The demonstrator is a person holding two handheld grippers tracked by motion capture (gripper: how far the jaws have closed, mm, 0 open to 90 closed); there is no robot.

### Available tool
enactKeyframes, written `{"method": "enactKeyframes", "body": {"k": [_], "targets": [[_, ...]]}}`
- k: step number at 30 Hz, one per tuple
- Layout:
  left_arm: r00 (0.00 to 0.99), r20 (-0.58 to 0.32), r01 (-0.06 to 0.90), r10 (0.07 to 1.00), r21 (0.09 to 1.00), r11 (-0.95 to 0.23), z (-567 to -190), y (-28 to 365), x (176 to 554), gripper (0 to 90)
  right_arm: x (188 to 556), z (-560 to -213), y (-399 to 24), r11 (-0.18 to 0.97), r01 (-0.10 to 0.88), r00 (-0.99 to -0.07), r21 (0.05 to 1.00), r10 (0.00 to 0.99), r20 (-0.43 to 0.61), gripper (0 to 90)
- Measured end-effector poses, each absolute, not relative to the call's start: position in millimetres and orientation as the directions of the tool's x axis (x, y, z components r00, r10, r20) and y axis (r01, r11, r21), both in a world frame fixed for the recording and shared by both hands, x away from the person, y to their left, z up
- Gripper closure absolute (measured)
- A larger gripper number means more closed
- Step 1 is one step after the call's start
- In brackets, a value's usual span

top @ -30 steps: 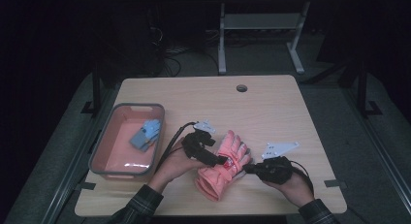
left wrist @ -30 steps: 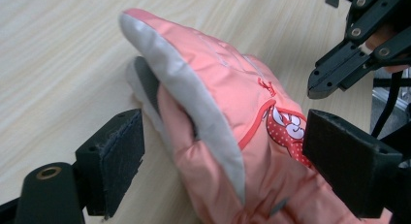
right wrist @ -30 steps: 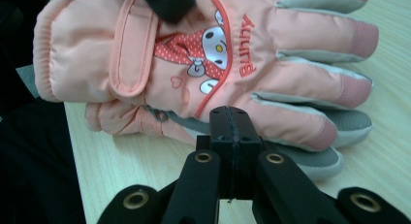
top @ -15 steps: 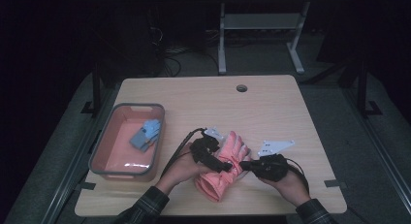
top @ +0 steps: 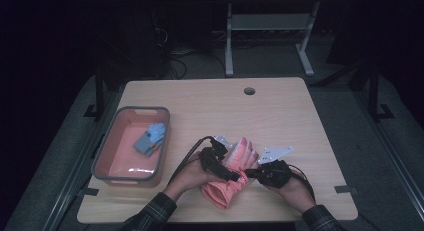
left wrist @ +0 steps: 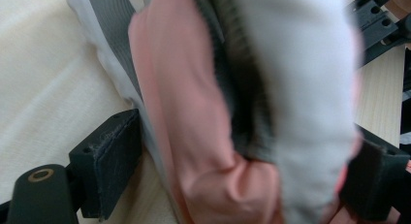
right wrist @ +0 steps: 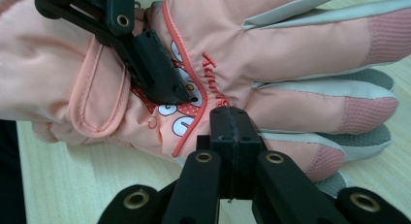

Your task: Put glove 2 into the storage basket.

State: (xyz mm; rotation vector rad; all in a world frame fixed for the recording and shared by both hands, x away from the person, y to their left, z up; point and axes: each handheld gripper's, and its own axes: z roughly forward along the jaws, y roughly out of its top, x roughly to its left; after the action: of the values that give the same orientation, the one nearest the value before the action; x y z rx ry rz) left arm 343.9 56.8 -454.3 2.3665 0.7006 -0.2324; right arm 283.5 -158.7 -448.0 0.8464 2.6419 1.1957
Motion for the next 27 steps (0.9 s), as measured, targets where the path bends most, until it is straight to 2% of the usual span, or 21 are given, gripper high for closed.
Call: {"method": "enactKeyframes", "body": {"k": [5, 11, 17, 19, 21, 27], "targets": [[0.840, -0.350, 0.543, 0.415, 0.530, -0.651, -456, 55, 344, 14.2, 284, -451, -158, 0.540, 0.434, -0.840, 0.721, 0.531, 0.109, 90.0], [0.832, -0.360, 0.554, 0.421, 0.515, -0.655, -453, 57, 345, 34.8, 282, -446, -164, 0.514, 0.438, -0.834, 0.738, 0.539, 0.120, 89.0], [0.843, -0.328, 0.537, 0.426, 0.504, -0.676, -448, 57, 345, 50.8, 282, -440, -198, 0.427, 0.479, -0.770, 0.767, 0.624, 0.134, 61.3], [0.838, -0.335, 0.546, 0.431, 0.504, -0.669, -447, 58, 344, 55.4, 286, -444, -209, 0.410, 0.479, -0.744, 0.776, 0.659, 0.111, 48.6], [0.836, -0.338, 0.549, 0.433, 0.509, -0.663, -446, 59, 344, 59.2, 291, -449, -219, 0.387, 0.502, -0.712, 0.773, 0.692, 0.116, 44.8], [0.835, -0.359, 0.551, 0.417, 0.523, -0.651, -441, 62, 345, 61.9, 305, -470, -232, 0.375, 0.569, -0.643, 0.732, 0.758, 0.112, 34.3]]}}
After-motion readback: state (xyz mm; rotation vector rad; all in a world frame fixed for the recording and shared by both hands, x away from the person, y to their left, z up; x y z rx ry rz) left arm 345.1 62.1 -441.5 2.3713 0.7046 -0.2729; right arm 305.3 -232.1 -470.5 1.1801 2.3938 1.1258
